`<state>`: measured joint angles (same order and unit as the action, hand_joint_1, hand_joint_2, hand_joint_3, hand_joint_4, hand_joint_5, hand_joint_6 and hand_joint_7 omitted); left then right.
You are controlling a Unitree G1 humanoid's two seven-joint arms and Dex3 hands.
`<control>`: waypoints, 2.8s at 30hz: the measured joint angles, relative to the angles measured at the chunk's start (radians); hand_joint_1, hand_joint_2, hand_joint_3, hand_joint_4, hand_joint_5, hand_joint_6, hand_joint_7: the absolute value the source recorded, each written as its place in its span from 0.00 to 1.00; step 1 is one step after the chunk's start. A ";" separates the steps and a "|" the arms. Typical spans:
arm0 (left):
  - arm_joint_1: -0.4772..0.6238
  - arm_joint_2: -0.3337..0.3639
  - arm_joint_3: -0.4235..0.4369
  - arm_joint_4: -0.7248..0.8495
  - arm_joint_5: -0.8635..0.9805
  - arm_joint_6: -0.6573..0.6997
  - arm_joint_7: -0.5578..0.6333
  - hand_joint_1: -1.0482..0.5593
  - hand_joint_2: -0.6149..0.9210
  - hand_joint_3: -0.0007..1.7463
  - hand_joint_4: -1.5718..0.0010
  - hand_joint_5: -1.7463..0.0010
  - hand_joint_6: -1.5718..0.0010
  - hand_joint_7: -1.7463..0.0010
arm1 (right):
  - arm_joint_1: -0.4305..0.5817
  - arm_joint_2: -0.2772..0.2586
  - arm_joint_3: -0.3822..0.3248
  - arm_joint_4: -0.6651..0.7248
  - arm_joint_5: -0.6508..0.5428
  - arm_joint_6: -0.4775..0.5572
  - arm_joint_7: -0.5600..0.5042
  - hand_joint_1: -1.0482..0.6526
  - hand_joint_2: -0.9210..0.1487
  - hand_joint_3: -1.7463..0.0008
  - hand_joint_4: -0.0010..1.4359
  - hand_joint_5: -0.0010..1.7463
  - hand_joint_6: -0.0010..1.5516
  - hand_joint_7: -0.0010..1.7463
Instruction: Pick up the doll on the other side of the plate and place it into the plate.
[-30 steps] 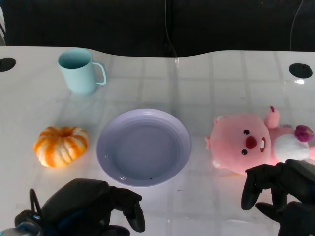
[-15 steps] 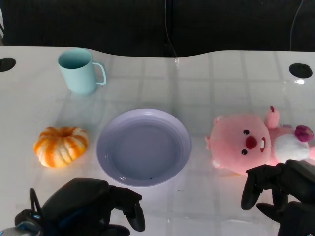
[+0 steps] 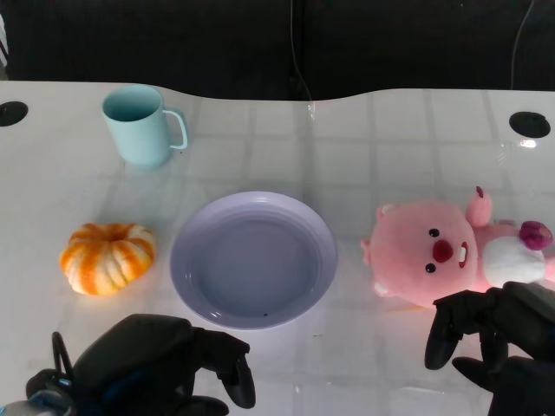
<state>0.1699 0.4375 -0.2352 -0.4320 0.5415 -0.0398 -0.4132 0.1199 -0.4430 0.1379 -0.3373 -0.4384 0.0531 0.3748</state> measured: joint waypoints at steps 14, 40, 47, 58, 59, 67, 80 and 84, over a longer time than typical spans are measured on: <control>0.000 0.001 0.000 0.002 0.000 -0.003 0.000 0.51 1.00 0.14 0.53 0.23 0.46 0.56 | -0.001 0.038 -0.040 0.010 0.000 -0.040 -0.133 0.50 0.03 0.88 0.44 0.30 0.47 0.02; -0.003 0.002 -0.002 0.008 0.007 -0.003 0.000 0.51 1.00 0.13 0.53 0.22 0.46 0.56 | -0.051 0.041 -0.035 0.033 -0.303 0.169 -0.200 0.29 0.01 0.99 0.01 0.12 0.10 0.00; -0.008 -0.002 -0.011 0.008 0.011 0.003 0.000 0.51 1.00 0.14 0.53 0.23 0.46 0.56 | -0.127 0.036 0.006 0.044 -0.349 0.306 -0.063 0.27 0.00 0.97 0.01 0.11 0.08 0.01; -0.011 -0.008 -0.021 0.003 0.011 0.024 -0.001 0.51 1.00 0.14 0.54 0.23 0.46 0.56 | -0.294 0.031 0.082 0.321 -0.351 0.313 -0.064 0.28 0.00 0.98 0.03 0.12 0.13 0.02; -0.010 -0.008 -0.021 0.003 0.011 0.024 -0.001 0.51 1.00 0.14 0.53 0.23 0.46 0.56 | -0.309 0.032 0.085 0.354 -0.347 0.305 -0.075 0.28 0.00 0.98 0.04 0.12 0.15 0.02; -0.001 -0.007 -0.021 -0.011 0.011 0.030 -0.001 0.50 1.00 0.14 0.54 0.23 0.46 0.57 | -0.464 0.071 0.153 0.630 -0.333 0.271 -0.170 0.27 0.00 0.97 0.10 0.13 0.21 0.04; 0.006 -0.004 -0.022 -0.019 0.014 0.032 -0.001 0.50 1.00 0.14 0.53 0.21 0.46 0.56 | -0.656 0.153 0.165 1.055 -0.244 0.097 -0.484 0.50 0.00 0.94 0.71 0.22 0.70 0.06; 0.006 -0.004 -0.024 -0.021 0.021 0.033 -0.001 0.50 1.00 0.14 0.54 0.22 0.46 0.56 | -0.668 0.159 0.156 1.139 -0.215 -0.002 -0.625 0.51 0.06 0.85 0.59 0.80 0.88 0.05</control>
<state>0.1761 0.4334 -0.2588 -0.4527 0.5624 -0.0073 -0.4138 -0.5484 -0.2839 0.2936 0.8016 -0.6539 0.0516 -0.2501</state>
